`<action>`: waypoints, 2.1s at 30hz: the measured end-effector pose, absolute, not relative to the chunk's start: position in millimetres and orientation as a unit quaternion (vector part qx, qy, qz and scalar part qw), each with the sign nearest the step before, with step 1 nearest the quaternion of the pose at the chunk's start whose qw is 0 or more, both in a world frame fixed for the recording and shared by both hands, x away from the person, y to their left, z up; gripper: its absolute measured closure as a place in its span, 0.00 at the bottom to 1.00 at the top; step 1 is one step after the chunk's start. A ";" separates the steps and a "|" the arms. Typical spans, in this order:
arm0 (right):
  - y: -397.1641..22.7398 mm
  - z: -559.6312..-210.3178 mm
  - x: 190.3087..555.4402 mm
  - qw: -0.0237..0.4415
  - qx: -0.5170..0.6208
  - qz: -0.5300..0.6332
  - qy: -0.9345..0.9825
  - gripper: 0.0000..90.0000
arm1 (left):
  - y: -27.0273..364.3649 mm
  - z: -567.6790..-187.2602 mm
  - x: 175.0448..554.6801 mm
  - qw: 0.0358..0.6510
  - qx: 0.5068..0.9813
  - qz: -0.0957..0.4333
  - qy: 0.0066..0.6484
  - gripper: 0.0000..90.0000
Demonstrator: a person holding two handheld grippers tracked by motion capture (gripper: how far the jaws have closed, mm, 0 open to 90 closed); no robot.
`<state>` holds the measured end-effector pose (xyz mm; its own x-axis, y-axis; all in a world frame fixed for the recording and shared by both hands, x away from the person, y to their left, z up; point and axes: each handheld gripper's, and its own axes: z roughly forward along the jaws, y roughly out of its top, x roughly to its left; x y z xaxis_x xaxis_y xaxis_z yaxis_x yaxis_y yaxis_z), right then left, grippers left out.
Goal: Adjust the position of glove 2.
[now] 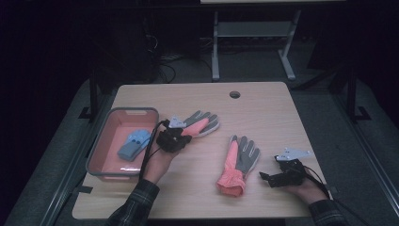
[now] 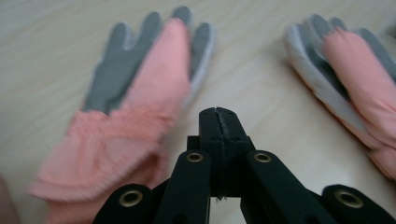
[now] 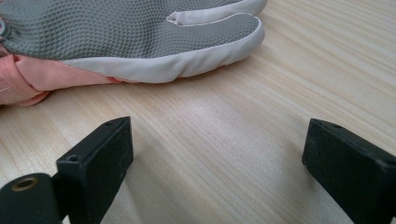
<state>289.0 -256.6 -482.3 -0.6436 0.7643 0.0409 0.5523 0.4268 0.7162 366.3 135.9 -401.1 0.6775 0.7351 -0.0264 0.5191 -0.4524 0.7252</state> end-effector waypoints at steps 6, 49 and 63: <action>-256.8 -482.4 289.7 0.147 0.393 0.361 0.833 0.09 | 132.9 -398.0 396.7 0.362 0.831 0.157 0.393 1.00; -257.0 -482.5 289.6 0.147 0.393 0.361 0.833 0.09 | 85.1 -431.8 384.3 0.335 0.867 0.062 0.364 1.00; -257.0 -482.4 289.7 0.147 0.392 0.361 0.833 0.09 | 108.6 -415.6 379.0 0.365 0.847 0.090 0.375 0.83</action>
